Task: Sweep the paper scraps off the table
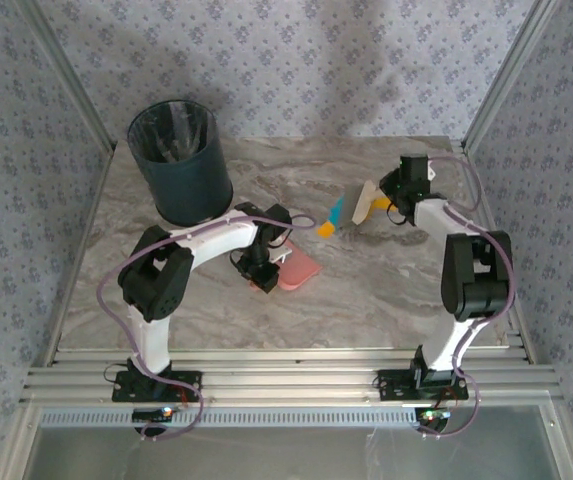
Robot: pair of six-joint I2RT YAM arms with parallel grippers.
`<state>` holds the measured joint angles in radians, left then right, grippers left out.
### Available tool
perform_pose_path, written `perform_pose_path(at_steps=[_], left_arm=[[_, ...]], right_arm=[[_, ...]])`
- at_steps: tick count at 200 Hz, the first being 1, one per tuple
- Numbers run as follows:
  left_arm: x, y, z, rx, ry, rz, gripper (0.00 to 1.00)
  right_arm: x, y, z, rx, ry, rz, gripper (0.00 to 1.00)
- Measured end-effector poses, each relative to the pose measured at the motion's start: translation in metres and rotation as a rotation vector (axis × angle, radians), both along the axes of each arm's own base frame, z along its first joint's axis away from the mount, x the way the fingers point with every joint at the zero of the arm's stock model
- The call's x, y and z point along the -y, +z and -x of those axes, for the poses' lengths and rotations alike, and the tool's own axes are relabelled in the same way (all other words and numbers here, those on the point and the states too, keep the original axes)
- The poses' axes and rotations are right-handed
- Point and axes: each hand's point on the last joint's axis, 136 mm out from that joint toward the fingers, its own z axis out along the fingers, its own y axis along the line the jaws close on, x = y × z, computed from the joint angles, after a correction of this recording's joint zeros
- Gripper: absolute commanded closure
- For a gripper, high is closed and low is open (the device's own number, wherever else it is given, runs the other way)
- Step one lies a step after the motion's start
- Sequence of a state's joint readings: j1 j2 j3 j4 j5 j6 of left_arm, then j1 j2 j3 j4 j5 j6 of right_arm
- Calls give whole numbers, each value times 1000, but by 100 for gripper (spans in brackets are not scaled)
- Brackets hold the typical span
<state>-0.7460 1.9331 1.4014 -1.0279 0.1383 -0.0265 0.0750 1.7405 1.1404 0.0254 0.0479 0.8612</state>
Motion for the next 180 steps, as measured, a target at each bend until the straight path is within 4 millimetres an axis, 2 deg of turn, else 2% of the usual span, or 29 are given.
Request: perform_pose_path(at_steps=[48,90,180], left_arm=[[2,-1,3,-1,-10,-1,100],[2,-1,3,0,-22,1,100],[5,-1,6,-3,-49,6,100]], right_arm=[[-3,7,34,-4,9,58,100],[-6,18,54,6,32,80,100],[-12,63,64,112,171,181,100]])
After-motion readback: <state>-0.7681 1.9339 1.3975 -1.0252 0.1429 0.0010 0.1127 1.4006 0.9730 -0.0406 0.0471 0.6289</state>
